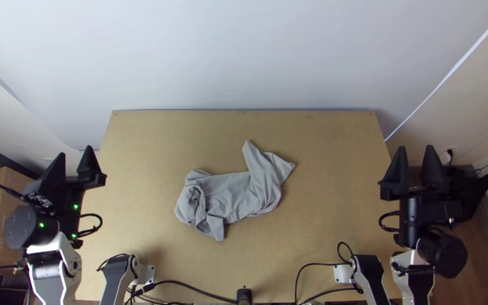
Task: Fold the t-shirt
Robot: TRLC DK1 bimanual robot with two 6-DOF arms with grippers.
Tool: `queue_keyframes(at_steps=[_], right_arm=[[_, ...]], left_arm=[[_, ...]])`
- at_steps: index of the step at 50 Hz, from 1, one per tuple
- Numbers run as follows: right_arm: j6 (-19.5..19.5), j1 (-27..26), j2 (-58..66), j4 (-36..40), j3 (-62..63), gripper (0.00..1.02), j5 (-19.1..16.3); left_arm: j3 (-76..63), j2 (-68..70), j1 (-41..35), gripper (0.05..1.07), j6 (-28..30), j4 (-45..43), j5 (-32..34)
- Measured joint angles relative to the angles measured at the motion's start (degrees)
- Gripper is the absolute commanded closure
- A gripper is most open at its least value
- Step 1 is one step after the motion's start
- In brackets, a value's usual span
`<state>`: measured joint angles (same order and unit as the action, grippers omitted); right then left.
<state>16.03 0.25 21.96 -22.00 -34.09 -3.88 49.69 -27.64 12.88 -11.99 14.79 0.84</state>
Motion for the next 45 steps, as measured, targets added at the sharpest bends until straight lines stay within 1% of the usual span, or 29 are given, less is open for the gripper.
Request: queue_keyframes(at_steps=[4, 11, 16, 21, 27, 32, 38, 45], right_arm=[[0.00, 2.49, 4.22, 2.75, -3.91, 0.05, 0.04], [0.00, 8.48, 14.03, 13.49, -15.17, 0.05, 0.02], [0.00, 12.66, 20.50, 19.69, -22.71, 0.05, 0.02], [0.02, 17.40, 25.73, 25.07, -28.57, 0.05, 0.00], [0.70, 21.77, 30.88, 32.61, -34.03, 0.05, 0.00], [2.82, 24.46, 34.69, 39.36, -37.44, 0.05, -0.11], [5.31, 28.70, 37.27, 44.76, -38.14, 0.05, -0.22], [11.87, 33.20, 39.95, 54.66, -38.12, 0.05, -0.63]], left_arm=[[5.01, -3.82, 0.00, 0.10, -0.44, 4.63, 0.00], [10.84, -7.78, 0.37, 0.10, -0.68, 10.62, 0.00], [13.44, -8.90, 0.63, 0.10, -0.90, 14.53, 0.00], [15.58, -9.38, 0.74, 0.10, -0.90, 17.88, 0.00], [18.16, -9.97, 0.74, 0.10, -0.85, 22.64, 0.17], [20.57, -11.08, 0.74, 0.10, -0.83, 26.84, 0.20], [21.73, -12.00, 0.74, 0.10, -0.83, 29.99, 0.20], [21.68, -12.28, 0.74, 0.10, -0.83, 31.87, 0.22]])
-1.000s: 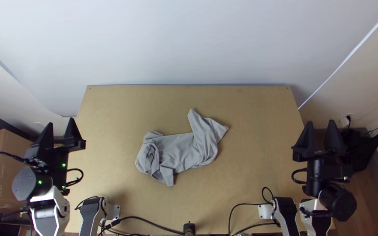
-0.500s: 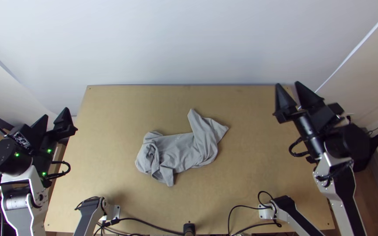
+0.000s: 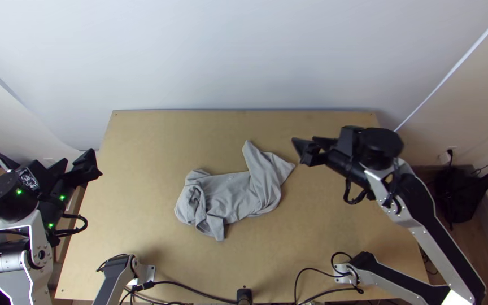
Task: Fold the t-shirt
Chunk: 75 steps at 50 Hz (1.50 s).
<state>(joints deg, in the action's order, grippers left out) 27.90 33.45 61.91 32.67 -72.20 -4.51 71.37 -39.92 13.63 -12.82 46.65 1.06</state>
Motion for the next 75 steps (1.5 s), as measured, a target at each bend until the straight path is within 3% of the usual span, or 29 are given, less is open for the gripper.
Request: queue_keyframes(at_steps=[15, 22, 29, 38, 43, 53, 60, 75], right_arm=[[13.94, 10.38, 2.40, 6.32, 8.90, 0.05, -2.16], [18.67, 14.75, 6.19, 7.54, 10.12, 0.05, -5.22], [22.91, 17.11, 11.19, 7.30, 10.14, 0.05, -10.97], [23.96, 22.23, 17.35, 7.30, 10.14, 0.06, -16.76], [24.20, 23.93, 21.49, 7.32, 10.03, 0.14, -18.99], [23.04, 24.68, 29.75, 6.86, 9.51, 0.26, -19.58], [22.49, 24.68, 32.13, 2.16, 9.53, 0.33, -19.98], [22.45, 24.68, 36.15, -4.26, 9.46, 0.34, -20.00]], left_arm=[[-1.99, -0.39, 0.42, 0.10, 0.00, 0.00, 0.00], [-2.01, -1.36, 0.63, 0.10, 0.00, -0.02, 0.00], [-2.01, -1.70, 0.63, 0.10, 0.00, -0.02, 0.00], [-2.01, -1.77, 0.76, 0.10, 0.00, -0.02, 0.00], [-2.01, -1.77, 0.76, 0.10, 0.09, -0.02, 0.00], [-2.01, -1.77, 0.76, 0.10, 0.92, -0.02, 0.00], [-2.01, -1.97, 0.76, 0.10, 1.09, -0.02, 0.00], [-1.97, -3.72, 0.74, 0.10, 1.09, -0.02, 0.00]])
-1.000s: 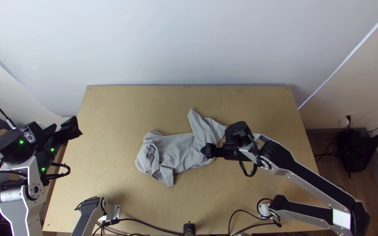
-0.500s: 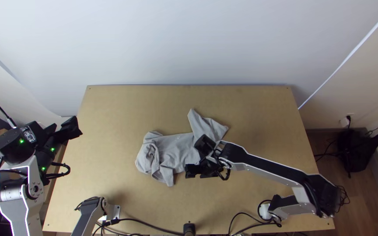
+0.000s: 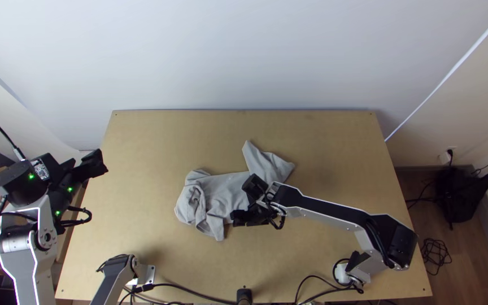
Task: Fold the t-shirt
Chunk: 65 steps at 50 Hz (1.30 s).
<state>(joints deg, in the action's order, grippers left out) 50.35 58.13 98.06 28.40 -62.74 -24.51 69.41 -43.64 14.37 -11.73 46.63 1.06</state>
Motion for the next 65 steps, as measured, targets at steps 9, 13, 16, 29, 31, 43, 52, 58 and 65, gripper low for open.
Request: queue_keyframes(at_steps=[9, 13, 16, 29, 31, 43, 52, 58, 65], right_arm=[[0.00, 0.00, 3.28, -4.02, -0.55, 0.44, 0.00], [0.00, 0.00, 4.76, -4.85, -1.75, 0.44, 0.00], [0.00, 0.00, 5.97, -5.20, -2.93, 0.50, 0.00], [-0.26, 0.00, 7.17, -5.70, -4.44, 1.00, 2.71], [-0.52, -0.02, 6.73, -5.68, -4.37, 1.00, 3.08], [-0.90, -3.34, -4.74, -5.70, -3.19, 1.00, 3.28], [-1.16, -7.96, -11.52, -4.94, -2.91, 1.00, 3.54], [-1.33, -9.55, -15.06, -4.37, -1.68, 1.00, 3.52], [-2.51, -13.38, -19.71, -4.11, -0.55, 1.00, 3.56]], left_arm=[[0.15, -0.68, 0.00, 0.10, 0.00, 0.00, 0.00], [0.31, -0.68, 0.00, 0.10, 0.00, 0.00, 0.00], [0.48, -0.68, 0.00, 0.10, 0.00, 0.00, 0.00], [0.52, -0.72, 0.00, 0.10, 0.00, 0.00, 0.00], [0.52, -0.72, 0.00, 0.10, 0.00, 0.00, 0.00], [0.52, -1.49, -0.33, 0.10, 0.42, -0.04, 0.02], [0.50, -3.08, -2.23, 0.10, 0.35, -1.77, 0.22], [0.50, -3.80, -4.28, 0.10, 0.20, -2.73, 0.20], [0.02, -4.48, -7.52, 0.10, 0.20, -3.87, 0.22]])
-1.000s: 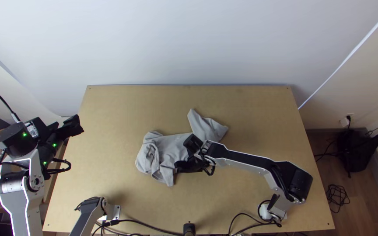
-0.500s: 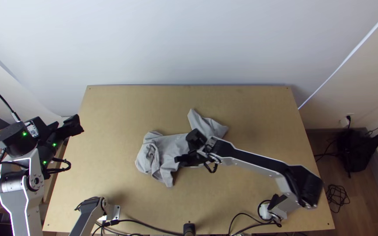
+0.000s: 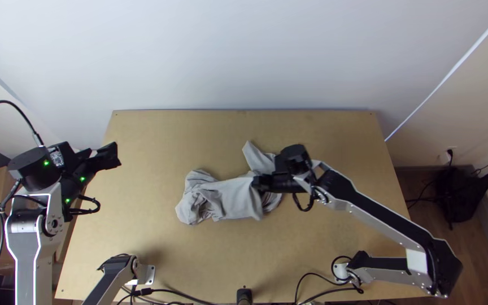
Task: Fold the t-shirt
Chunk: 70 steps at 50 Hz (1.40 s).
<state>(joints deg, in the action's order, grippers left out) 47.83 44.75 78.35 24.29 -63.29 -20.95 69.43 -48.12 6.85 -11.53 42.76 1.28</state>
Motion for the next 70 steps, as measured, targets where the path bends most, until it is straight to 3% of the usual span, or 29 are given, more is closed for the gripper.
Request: queue_keyframes(at_steps=[22, 44, 52, 61, 70], right_arm=[[-3.61, -23.78, -17.90, 1.22, 8.96, 1.00, -0.04], [-5.31, -51.63, -24.48, 4.72, 12.68, 1.00, -2.49], [-5.31, -54.66, -25.46, 4.94, 12.70, 1.00, -2.49], [-5.29, -54.53, -26.40, 4.94, 12.70, 1.00, -2.47], [-5.27, -52.30, -26.40, 4.87, 12.70, 1.00, -1.36]], left_arm=[[-8.02, -3.02, -12.92, 0.10, -0.44, -8.46, 0.00], [-11.32, -14.40, -23.89, 0.10, -0.46, -15.30, 0.00], [-14.84, -15.50, -31.78, 0.10, 1.20, -15.98, 0.02], [-19.78, -15.37, -40.72, 0.10, 5.75, -17.68, 0.20], [-25.73, -14.82, -46.62, 0.10, 11.74, -25.05, -0.02]])
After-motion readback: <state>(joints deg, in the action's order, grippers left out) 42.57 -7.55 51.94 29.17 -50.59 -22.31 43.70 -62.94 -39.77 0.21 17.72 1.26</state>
